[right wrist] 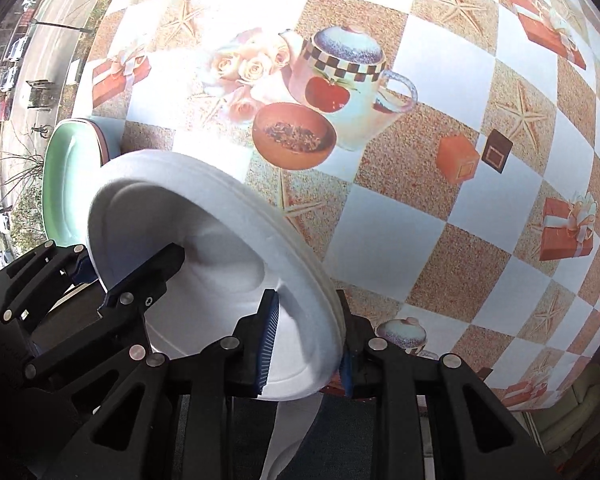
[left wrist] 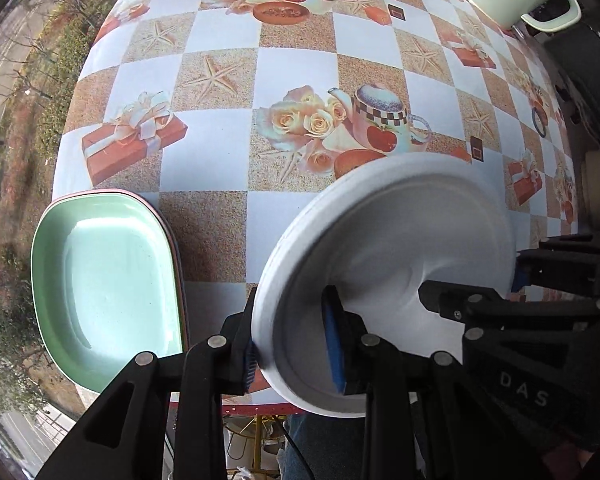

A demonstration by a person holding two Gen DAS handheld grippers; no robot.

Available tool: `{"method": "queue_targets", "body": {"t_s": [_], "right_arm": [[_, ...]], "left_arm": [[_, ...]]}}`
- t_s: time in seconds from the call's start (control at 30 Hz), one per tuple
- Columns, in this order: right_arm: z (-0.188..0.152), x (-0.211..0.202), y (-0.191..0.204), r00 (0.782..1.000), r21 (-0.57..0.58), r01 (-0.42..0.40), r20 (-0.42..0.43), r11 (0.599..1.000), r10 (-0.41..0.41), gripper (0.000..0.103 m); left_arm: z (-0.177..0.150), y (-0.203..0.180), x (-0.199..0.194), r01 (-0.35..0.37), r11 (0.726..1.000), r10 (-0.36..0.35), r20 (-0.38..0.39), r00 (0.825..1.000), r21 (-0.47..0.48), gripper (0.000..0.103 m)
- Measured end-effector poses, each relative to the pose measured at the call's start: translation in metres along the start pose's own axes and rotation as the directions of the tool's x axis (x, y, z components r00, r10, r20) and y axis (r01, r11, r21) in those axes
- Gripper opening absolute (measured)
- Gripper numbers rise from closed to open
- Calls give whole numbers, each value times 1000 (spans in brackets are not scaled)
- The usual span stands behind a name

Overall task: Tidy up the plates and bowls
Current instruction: 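Lower the white bowl onto the green plate and open the right gripper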

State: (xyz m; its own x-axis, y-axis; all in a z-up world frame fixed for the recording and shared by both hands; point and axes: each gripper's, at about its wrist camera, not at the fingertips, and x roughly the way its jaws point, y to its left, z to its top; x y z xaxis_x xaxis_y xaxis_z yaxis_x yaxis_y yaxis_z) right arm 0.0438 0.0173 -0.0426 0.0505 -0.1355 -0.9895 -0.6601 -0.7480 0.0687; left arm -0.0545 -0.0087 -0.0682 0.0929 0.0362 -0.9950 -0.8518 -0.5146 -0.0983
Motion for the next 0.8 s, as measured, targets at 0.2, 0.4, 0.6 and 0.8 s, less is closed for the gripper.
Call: {"method": "queue_targets", "body": {"t_s": [0.2,0.4,0.6,0.8], "right_arm": [[24,-23,50,999,-93,15,40,996,-11,29],[35,-31,105,998,-194,28,56,981,-17,29],[42,-12,164,999,-278,34,38,960,-24,29],[53,8,187,999,-335,48,20,941,-43,29]], "left_arm": [[1,41,-30,-44,993,54,87,995,-111,30],[-18,62,-62,-73,970,104,120,987,-232,30],[-41,98,-70,-84,936,126,102,987,-341,30],[-55,129,-57,-61,907,105,84,991,-417,31]]}}
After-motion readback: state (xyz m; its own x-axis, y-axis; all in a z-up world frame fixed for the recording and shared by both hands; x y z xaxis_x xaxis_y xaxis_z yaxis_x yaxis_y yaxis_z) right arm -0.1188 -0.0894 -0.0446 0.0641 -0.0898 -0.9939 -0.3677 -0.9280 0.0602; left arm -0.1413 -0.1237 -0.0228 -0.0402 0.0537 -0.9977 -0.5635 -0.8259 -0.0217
